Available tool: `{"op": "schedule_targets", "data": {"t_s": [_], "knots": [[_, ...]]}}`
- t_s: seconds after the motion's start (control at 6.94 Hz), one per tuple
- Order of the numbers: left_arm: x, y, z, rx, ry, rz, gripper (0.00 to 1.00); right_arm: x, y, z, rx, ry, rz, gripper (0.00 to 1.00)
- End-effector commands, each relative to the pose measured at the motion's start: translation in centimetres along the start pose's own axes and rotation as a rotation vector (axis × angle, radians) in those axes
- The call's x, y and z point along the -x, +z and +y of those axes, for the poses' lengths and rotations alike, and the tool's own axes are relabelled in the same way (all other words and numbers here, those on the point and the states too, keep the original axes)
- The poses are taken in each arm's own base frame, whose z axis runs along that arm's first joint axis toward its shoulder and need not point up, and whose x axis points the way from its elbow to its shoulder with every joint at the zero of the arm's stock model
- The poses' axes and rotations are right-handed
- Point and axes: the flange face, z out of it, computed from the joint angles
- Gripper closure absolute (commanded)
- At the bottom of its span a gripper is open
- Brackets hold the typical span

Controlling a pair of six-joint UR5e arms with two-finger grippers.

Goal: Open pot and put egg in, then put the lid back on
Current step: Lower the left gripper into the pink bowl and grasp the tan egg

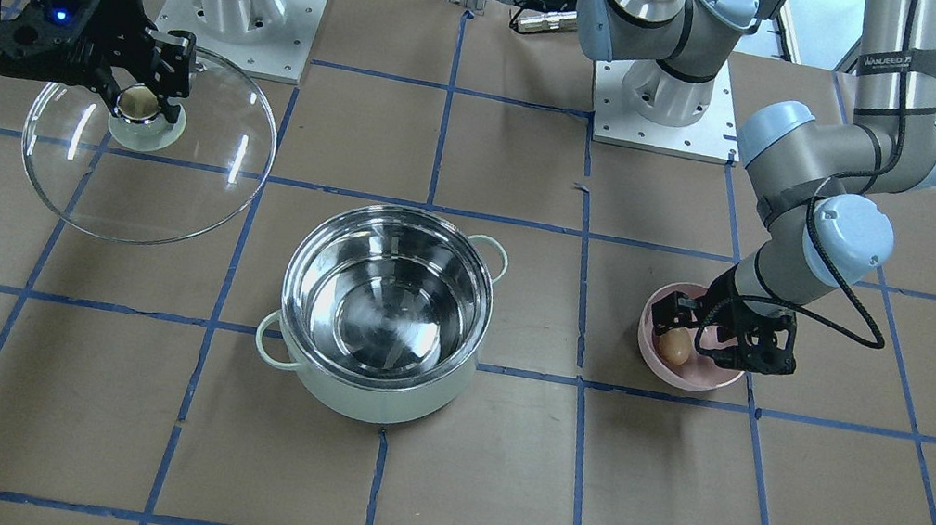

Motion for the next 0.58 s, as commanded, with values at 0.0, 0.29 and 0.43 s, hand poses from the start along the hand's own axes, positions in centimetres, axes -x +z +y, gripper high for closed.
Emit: {"op": "schedule_targets", "data": {"t_s": [0.0,0.29,0.43], "knots": [[0.0,0.3,0.0,0.007,0.001,0.007,0.04,0.0,0.1,0.0,0.002,-0.014,0.0,0.77],[-0.4,1.8,-0.5,0.028,-0.005,0.077,0.04,0.0,0.1,0.0,0.002,-0.014,0.0,0.77],[-0.5,1.8,-0.5,0.029,-0.002,0.08,0.04,0.0,0.1,0.0,0.002,-0.014,0.0,0.77]]}}
